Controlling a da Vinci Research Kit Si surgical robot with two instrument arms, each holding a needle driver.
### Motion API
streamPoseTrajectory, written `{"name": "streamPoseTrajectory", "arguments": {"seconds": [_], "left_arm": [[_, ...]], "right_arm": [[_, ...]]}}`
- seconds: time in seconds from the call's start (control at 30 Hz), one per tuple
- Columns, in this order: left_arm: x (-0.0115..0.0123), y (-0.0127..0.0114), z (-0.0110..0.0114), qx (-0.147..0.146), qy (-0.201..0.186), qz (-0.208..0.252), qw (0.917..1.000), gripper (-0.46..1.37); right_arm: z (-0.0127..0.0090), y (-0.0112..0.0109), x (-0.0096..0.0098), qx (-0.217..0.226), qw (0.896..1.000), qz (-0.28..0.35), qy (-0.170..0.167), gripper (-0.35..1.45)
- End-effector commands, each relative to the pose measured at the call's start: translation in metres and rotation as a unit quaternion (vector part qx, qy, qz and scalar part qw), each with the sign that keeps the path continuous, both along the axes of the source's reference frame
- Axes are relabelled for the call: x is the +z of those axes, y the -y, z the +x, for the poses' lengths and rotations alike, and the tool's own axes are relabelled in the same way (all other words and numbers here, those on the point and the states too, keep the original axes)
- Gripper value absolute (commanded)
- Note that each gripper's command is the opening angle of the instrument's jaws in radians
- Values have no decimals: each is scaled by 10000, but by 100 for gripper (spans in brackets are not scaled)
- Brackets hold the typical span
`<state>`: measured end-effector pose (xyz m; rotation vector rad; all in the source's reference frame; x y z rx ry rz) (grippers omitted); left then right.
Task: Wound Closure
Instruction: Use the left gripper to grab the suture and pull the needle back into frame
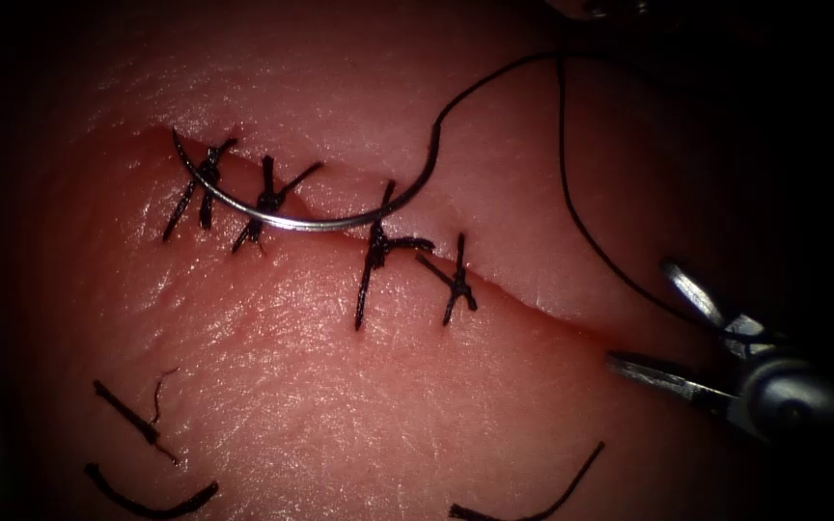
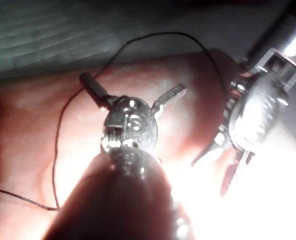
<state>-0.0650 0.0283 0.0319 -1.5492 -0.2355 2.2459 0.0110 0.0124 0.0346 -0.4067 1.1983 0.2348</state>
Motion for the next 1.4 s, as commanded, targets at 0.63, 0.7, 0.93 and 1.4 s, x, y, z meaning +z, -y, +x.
{"name": "streamPoseTrajectory", "arguments": {"seconds": [0.63,0.7,0.93,1.4], "left_arm": [[-36,79,69,138,-66,-203,9997,125],[-38,84,73,139,-73,-210,9997,125],[-42,99,93,190,-72,-270,9994,126],[-56,134,174,40,-278,-172,9995,118]], "right_arm": [[-36,-20,-4,-223,9374,3042,1681,134],[-34,-11,-13,-179,9155,3575,1834,130],[-24,9,-40,192,8633,4880,1276,109],[7,6,-41,-556,8279,5522,-811,106]]}}
